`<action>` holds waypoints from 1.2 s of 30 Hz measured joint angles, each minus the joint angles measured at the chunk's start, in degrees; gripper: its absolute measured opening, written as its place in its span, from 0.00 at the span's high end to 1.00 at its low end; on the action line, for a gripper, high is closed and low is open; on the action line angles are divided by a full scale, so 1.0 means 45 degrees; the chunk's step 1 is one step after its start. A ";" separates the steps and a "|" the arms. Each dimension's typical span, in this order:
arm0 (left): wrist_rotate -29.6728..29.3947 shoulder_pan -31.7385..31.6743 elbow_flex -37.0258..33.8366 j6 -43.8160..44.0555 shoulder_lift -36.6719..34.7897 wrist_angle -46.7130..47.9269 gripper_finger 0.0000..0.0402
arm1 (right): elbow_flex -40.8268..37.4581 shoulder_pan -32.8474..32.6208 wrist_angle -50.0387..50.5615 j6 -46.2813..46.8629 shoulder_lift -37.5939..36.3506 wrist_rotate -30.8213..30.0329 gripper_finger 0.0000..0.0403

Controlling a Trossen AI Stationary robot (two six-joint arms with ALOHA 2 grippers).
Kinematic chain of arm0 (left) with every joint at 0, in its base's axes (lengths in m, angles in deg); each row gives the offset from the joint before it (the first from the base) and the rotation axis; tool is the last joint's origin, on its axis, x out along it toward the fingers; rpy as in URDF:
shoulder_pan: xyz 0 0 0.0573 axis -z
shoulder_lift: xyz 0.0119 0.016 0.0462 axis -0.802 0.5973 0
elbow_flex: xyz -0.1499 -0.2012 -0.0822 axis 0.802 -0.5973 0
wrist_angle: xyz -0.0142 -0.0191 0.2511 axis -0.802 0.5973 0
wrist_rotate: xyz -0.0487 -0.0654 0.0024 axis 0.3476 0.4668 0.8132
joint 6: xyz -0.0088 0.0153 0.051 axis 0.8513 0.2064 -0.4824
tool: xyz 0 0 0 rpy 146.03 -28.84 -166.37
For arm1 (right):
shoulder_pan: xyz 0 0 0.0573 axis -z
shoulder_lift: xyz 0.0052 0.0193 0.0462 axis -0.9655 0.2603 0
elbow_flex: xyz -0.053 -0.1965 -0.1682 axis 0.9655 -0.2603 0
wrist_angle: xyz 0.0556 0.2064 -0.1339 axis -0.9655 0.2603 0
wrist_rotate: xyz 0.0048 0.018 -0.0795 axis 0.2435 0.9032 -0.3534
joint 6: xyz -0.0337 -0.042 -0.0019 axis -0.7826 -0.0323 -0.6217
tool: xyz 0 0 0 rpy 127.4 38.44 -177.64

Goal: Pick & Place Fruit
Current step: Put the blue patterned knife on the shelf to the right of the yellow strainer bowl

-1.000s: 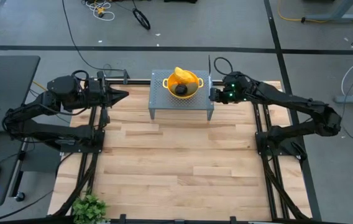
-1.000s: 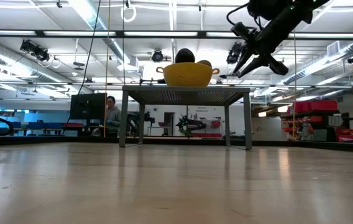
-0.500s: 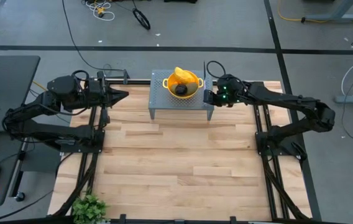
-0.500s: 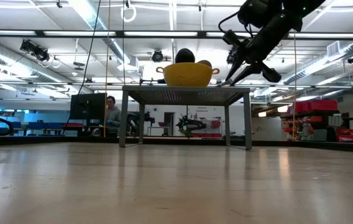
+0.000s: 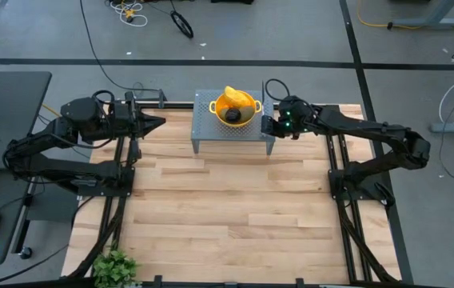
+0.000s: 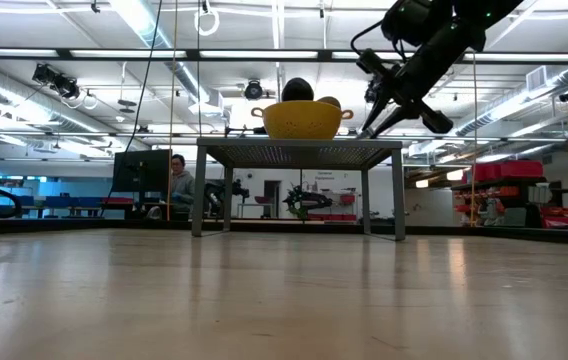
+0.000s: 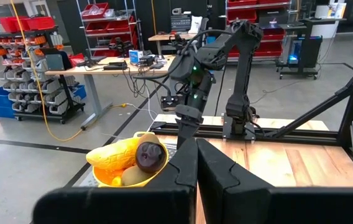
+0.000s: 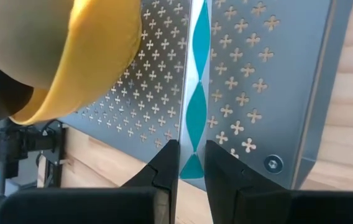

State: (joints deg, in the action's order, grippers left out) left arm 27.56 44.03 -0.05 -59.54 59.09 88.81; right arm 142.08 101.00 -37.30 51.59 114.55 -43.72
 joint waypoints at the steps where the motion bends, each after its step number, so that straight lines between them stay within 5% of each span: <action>1: 0.0000 0.0000 0.0000 -0.0001 0.0001 0.0000 0.99 | 0.0000 0.0000 0.0023 0.0024 0.0018 0.0021 0.85; 36: -0.0039 0.0001 0.0000 -0.0024 0.0000 -0.0005 0.99 | 0.0000 0.0005 0.0436 0.0536 0.0152 0.0780 0.84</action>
State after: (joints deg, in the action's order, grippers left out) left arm 27.38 44.04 -0.05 -59.65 59.09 88.79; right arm 142.08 101.02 -35.33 54.00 115.24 -40.21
